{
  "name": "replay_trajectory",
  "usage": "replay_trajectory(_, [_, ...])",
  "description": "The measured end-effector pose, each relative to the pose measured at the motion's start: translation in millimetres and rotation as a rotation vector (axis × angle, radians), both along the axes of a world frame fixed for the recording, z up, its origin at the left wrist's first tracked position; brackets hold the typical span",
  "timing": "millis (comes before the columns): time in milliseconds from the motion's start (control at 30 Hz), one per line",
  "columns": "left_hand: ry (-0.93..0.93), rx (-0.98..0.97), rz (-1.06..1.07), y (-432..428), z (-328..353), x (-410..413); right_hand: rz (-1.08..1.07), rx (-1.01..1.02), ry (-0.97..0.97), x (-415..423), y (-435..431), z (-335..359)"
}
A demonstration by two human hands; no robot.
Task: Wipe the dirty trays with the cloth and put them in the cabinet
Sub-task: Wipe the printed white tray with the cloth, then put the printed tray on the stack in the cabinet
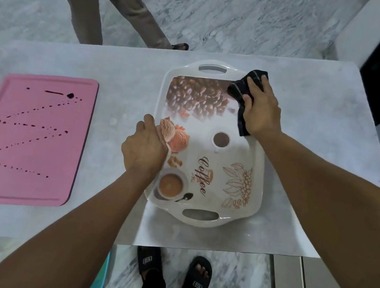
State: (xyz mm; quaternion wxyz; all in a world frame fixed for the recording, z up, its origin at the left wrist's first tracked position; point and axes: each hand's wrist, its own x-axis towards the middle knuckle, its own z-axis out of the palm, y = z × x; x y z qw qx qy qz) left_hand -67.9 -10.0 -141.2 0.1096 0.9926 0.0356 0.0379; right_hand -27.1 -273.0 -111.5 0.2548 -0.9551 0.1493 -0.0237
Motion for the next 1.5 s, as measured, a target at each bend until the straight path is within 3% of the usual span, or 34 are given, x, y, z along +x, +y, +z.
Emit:
replay_trajectory(200, [0.052,-0.003,-0.024,-1.2,5.9,0.8,-0.278,0.080,-0.211,-44.5,-47.0,37.5])
replay_trajectory(433, [0.071,-0.062,-0.040,2.1,10.3,-0.2,-0.280,0.058,-0.034,-138.6,-80.8,29.5])
replay_trajectory(567, [0.136,-0.094,-0.033,7.8,11.5,1.2,-0.298,-0.180,0.316,-155.8,-69.8,17.7])
replay_trajectory(633, [0.201,-0.105,-0.019,10.6,14.8,6.9,-0.264,-0.239,0.195,-148.6,-60.8,23.0])
replay_trajectory(733, [0.297,-0.150,0.006,14.7,20.3,16.4,-0.161,-0.003,0.053,-123.8,-38.7,35.0])
replay_trajectory(867, [0.333,-0.220,0.045,14.8,26.3,20.4,-0.149,-0.047,0.272,-96.0,-8.0,34.2])
replay_trajectory(1000, [0.308,-0.351,0.099,17.4,40.6,14.7,-0.261,0.202,0.323,-94.0,0.2,26.9])
replay_trajectory(1200, [0.269,-0.481,-0.061,17.6,115.2,1.7,-0.371,0.336,0.175,-133.6,-7.7,78.9])
replay_trajectory(1333, [0.381,-0.617,-0.204,3.9,179.5,-3.5,-0.376,0.316,0.085,-172.9,-24.4,134.2])
replay_trajectory(1500, [0.579,-0.560,-0.524,-40.8,249.6,-13.9,-0.452,0.272,0.001,-260.0,-48.7,196.6])
